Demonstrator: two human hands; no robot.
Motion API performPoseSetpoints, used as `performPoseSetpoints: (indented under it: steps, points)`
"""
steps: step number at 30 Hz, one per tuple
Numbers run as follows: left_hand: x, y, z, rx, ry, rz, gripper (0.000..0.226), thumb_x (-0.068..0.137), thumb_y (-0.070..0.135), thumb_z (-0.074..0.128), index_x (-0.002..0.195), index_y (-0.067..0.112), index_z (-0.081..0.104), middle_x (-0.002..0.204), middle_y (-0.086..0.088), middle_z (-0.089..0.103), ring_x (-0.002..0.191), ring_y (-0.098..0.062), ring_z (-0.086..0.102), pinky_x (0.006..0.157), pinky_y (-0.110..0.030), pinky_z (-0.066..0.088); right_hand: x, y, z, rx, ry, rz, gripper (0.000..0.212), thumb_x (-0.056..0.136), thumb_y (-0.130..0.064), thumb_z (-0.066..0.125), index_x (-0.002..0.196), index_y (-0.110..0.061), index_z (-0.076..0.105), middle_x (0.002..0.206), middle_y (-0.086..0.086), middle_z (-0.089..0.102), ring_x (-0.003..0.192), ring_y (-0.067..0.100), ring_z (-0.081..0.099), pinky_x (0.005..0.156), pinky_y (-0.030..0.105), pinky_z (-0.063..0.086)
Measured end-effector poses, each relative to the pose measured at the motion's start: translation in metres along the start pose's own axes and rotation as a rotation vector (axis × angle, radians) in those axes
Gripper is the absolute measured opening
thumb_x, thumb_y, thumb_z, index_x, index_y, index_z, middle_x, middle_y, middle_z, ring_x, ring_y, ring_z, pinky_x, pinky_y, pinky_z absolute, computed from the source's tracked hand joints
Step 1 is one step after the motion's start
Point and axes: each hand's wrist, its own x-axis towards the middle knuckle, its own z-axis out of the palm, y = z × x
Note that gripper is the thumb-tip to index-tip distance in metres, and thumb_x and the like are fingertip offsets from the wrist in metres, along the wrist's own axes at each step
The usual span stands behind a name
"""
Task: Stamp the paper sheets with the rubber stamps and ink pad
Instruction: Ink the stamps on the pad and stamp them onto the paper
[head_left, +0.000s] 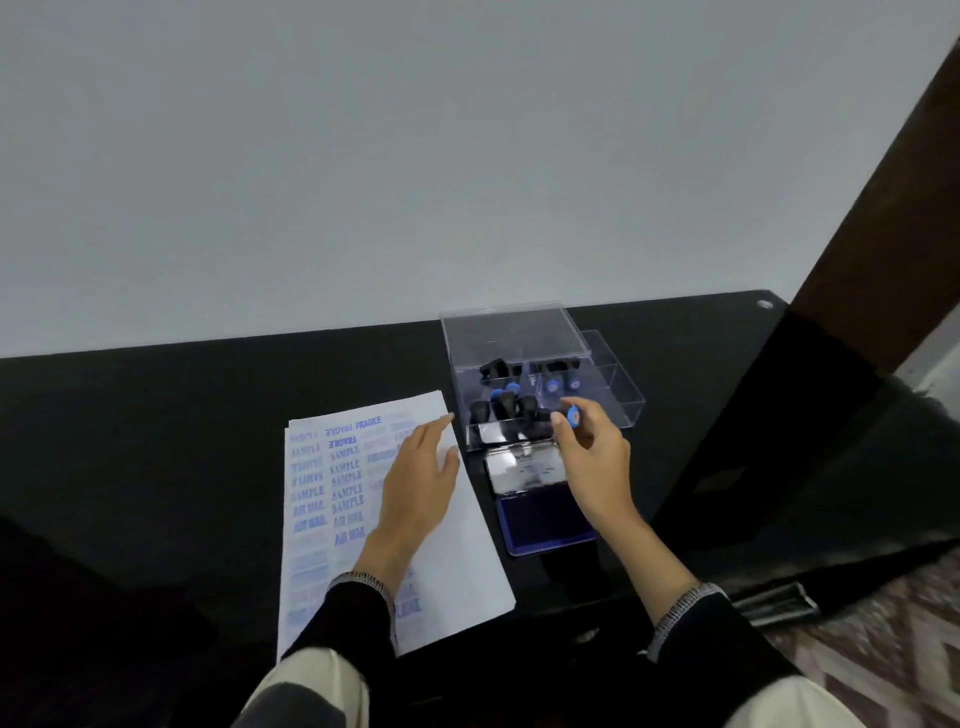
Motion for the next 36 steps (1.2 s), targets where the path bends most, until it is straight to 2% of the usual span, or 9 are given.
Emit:
performPoseSetpoints:
  steps: [4, 7, 9, 11, 16, 20, 24, 28, 36]
  points:
    - [0.002, -0.007, 0.009, 0.034, -0.044, 0.078, 0.05, 0.102, 0.025, 0.044, 0.15, 0.034, 0.031, 0.143, 0.007, 0.043, 0.127, -0.007, 0.044, 0.094, -0.017, 0.035, 0.019, -0.002, 0.005, 0.015, -0.004, -0.029, 0.009, 0.094, -0.02, 0.06, 0.103, -0.021, 0.06, 0.087, 0.003, 0.065, 0.077, 0.019, 0.062, 0.069, 0.029, 0.051]
    - [0.003, -0.011, 0.011, 0.069, -0.039, 0.091, 0.052, 0.102, 0.026, 0.043, 0.151, 0.035, 0.027, 0.141, 0.011, 0.042, 0.121, 0.002, 0.04, 0.09, -0.009, 0.033, 0.042, -0.005, 0.021, -0.015, -0.037, -0.019, 0.009, 0.093, -0.023, 0.06, 0.101, -0.025, 0.058, 0.083, -0.005, 0.062, 0.085, 0.021, 0.062, 0.075, 0.033, 0.053]
    - [0.002, -0.011, 0.012, 0.073, -0.027, 0.102, 0.053, 0.102, 0.027, 0.043, 0.151, 0.037, 0.026, 0.136, 0.014, 0.044, 0.113, 0.009, 0.038, 0.082, -0.002, 0.033, 0.059, -0.008, 0.033, -0.03, -0.056, -0.023, 0.011, 0.094, -0.021, 0.057, 0.105, -0.021, 0.058, 0.08, -0.006, 0.06, 0.08, 0.013, 0.06, 0.075, 0.021, 0.049]
    - [0.001, -0.011, 0.012, 0.052, -0.011, 0.111, 0.053, 0.102, 0.028, 0.044, 0.151, 0.04, 0.026, 0.131, 0.017, 0.046, 0.11, 0.01, 0.039, 0.079, 0.001, 0.034, 0.076, -0.014, 0.047, -0.084, -0.121, -0.018, 0.015, 0.097, -0.017, 0.052, 0.111, -0.013, 0.055, 0.077, -0.002, 0.057, 0.067, 0.005, 0.054, 0.06, 0.009, 0.042]
    - [-0.001, -0.013, 0.014, 0.037, 0.02, 0.109, 0.054, 0.102, 0.031, 0.045, 0.149, 0.046, 0.024, 0.128, 0.02, 0.049, 0.112, 0.006, 0.045, 0.086, -0.01, 0.04, 0.106, -0.017, 0.08, -0.449, -0.371, -0.043, 0.021, 0.098, -0.023, 0.047, 0.114, -0.009, 0.047, 0.097, 0.014, 0.059, 0.082, 0.029, 0.059, 0.071, 0.039, 0.049]
    - [-0.001, -0.013, 0.015, 0.024, 0.025, 0.111, 0.055, 0.101, 0.03, 0.046, 0.148, 0.047, 0.024, 0.127, 0.017, 0.05, 0.112, 0.002, 0.047, 0.088, -0.014, 0.043, 0.115, -0.014, 0.095, -0.701, -0.461, -0.081, 0.025, 0.096, -0.022, 0.047, 0.116, -0.008, 0.045, 0.108, 0.02, 0.058, 0.094, 0.04, 0.055, 0.075, 0.04, 0.041]
    - [0.0, -0.014, 0.015, 0.017, 0.032, 0.116, 0.057, 0.1, 0.029, 0.047, 0.147, 0.051, 0.023, 0.126, 0.017, 0.051, 0.113, 0.003, 0.047, 0.089, -0.015, 0.044, 0.119, -0.013, 0.102, -0.633, -0.513, 0.0, 0.026, 0.087, -0.014, 0.05, 0.113, -0.015, 0.055, 0.108, 0.014, 0.06, 0.091, 0.033, 0.053, 0.076, 0.034, 0.042]
    - [0.0, -0.016, 0.016, 0.015, 0.032, 0.107, 0.057, 0.1, 0.03, 0.047, 0.145, 0.055, 0.021, 0.127, 0.018, 0.051, 0.113, 0.006, 0.045, 0.088, -0.009, 0.041, 0.124, -0.016, 0.104, -0.606, -0.546, 0.085, 0.025, 0.087, -0.025, 0.053, 0.108, -0.015, 0.063, 0.108, 0.008, 0.06, 0.098, 0.031, 0.057, 0.088, 0.039, 0.048]
    - [0.0, -0.016, 0.015, 0.019, 0.038, 0.114, 0.059, 0.1, 0.03, 0.046, 0.143, 0.059, 0.018, 0.125, 0.018, 0.052, 0.111, 0.003, 0.047, 0.087, -0.015, 0.047, 0.124, -0.007, 0.113, -0.57, -0.4, 0.106, 0.016, 0.089, -0.022, 0.057, 0.103, -0.014, 0.06, 0.099, 0.006, 0.061, 0.092, 0.026, 0.058, 0.085, 0.04, 0.05]
